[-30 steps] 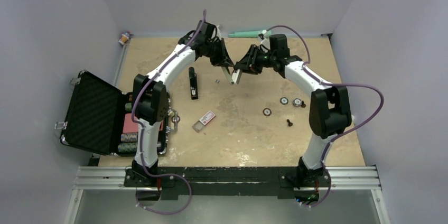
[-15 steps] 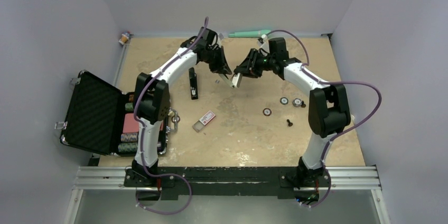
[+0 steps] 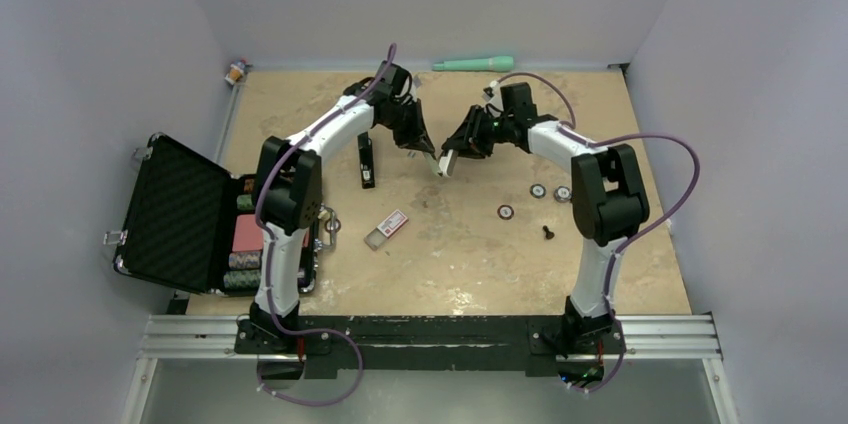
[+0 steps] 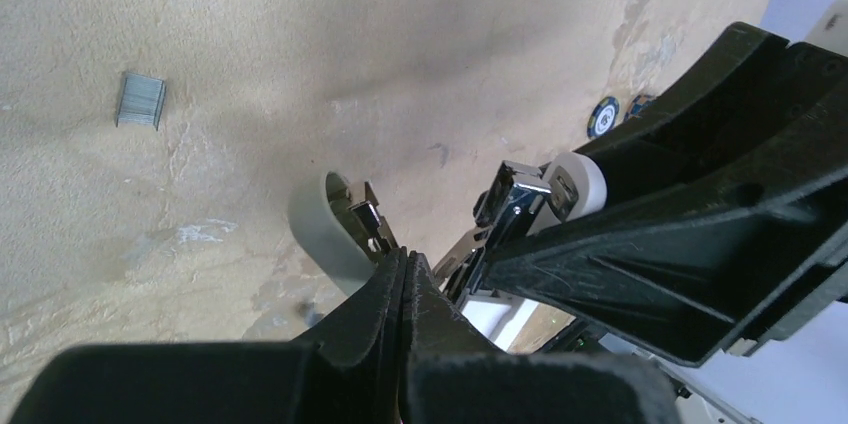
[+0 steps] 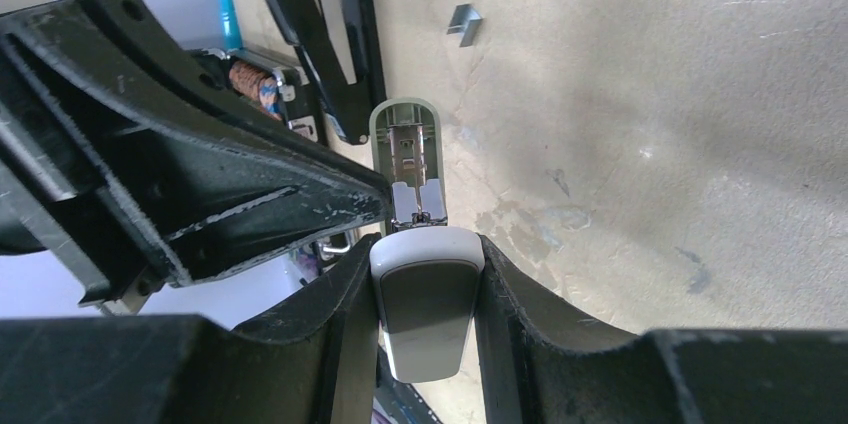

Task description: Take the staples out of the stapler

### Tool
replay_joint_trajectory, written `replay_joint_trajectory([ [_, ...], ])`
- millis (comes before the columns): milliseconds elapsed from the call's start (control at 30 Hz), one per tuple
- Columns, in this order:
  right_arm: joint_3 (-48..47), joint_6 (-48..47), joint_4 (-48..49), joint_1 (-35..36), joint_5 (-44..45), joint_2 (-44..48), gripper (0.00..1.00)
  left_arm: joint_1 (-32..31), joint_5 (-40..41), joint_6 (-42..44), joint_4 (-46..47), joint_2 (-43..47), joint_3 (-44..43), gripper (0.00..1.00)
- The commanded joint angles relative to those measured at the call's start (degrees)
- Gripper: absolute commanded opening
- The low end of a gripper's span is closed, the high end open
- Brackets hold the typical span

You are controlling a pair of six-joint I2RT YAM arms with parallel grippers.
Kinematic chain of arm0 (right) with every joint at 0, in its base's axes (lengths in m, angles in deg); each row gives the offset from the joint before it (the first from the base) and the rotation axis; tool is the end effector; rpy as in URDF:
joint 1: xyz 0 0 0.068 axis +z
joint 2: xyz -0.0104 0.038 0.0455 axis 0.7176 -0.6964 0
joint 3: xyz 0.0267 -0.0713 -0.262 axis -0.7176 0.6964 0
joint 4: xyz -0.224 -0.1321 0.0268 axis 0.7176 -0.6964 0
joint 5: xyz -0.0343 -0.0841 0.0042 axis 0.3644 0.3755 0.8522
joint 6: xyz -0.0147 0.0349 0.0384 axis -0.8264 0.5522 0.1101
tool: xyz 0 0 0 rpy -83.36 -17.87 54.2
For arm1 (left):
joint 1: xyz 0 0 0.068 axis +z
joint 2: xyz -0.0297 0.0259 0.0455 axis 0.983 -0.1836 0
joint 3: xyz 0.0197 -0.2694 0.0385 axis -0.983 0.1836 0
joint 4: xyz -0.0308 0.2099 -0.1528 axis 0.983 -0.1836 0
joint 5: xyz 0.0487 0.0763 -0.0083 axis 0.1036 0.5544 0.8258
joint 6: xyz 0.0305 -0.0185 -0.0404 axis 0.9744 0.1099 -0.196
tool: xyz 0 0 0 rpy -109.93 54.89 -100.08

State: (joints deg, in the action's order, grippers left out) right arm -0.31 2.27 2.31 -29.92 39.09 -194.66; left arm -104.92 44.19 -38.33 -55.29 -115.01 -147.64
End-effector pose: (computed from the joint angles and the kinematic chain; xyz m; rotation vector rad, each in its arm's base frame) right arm 0.4053 0.1389 0.2005 0.2215 2.4783 1.2739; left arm 0.4218 -0.2180 0.2245 -0.1431 2.7335 -0.9543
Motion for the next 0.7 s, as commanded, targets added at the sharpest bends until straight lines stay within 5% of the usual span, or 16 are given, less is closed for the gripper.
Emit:
replay_joint_trajectory([
  [0, -1.89, 0.61, 3.06, -0.42, -0.96, 0.25, 0.00, 0.36, -0.61, 1.89, 0.51, -0.44, 0.68, 0.00],
  [667, -0.68, -0.80, 2.73, -0.47, -0.04, 0.24, 0.00, 0.45, 5.63, 5.47, -3.54, 6.76, 1.49, 0.00],
])
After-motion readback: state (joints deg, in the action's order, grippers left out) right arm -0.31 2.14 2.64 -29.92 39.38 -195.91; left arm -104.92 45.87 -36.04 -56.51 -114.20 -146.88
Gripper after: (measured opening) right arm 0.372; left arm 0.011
